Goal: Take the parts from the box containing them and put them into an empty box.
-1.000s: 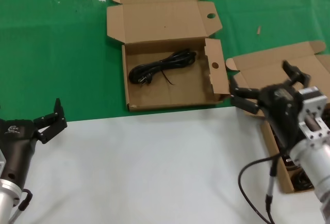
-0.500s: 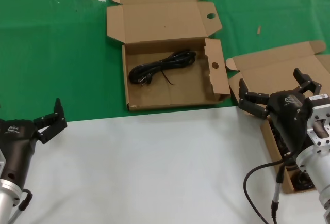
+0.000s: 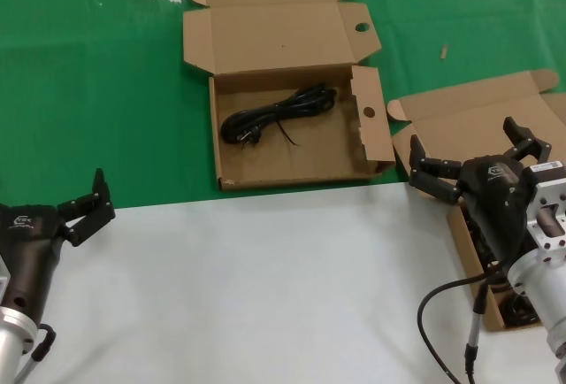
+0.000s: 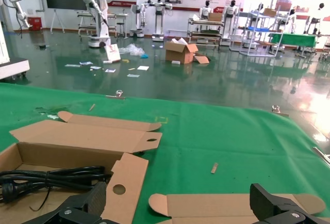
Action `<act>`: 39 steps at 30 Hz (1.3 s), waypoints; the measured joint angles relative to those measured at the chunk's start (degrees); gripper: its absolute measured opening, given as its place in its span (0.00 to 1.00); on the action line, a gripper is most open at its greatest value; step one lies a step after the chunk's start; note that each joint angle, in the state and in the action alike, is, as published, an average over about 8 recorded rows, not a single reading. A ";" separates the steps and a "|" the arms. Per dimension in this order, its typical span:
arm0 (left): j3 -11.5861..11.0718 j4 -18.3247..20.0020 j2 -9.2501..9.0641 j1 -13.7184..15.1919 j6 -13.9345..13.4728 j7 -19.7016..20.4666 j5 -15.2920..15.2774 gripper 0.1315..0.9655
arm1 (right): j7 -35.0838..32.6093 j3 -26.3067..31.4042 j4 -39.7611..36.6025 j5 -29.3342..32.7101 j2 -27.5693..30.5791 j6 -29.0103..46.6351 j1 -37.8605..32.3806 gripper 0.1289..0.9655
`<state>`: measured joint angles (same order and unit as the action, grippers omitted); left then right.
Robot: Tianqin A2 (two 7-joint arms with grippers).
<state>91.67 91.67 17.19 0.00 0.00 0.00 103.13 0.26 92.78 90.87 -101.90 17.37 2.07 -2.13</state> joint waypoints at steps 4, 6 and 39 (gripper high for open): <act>0.00 0.00 0.00 0.00 0.00 0.00 0.00 1.00 | 0.00 0.00 0.00 0.00 0.00 0.00 0.00 1.00; 0.00 0.00 0.00 0.00 0.00 0.00 0.00 1.00 | 0.00 0.00 0.00 0.00 0.00 0.00 0.00 1.00; 0.00 0.00 0.00 0.00 0.00 0.00 0.00 1.00 | 0.00 0.00 0.00 0.00 0.00 0.00 0.00 1.00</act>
<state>91.67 91.67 17.19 0.00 0.00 0.00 103.13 0.27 92.78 90.87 -101.90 17.37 2.07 -2.13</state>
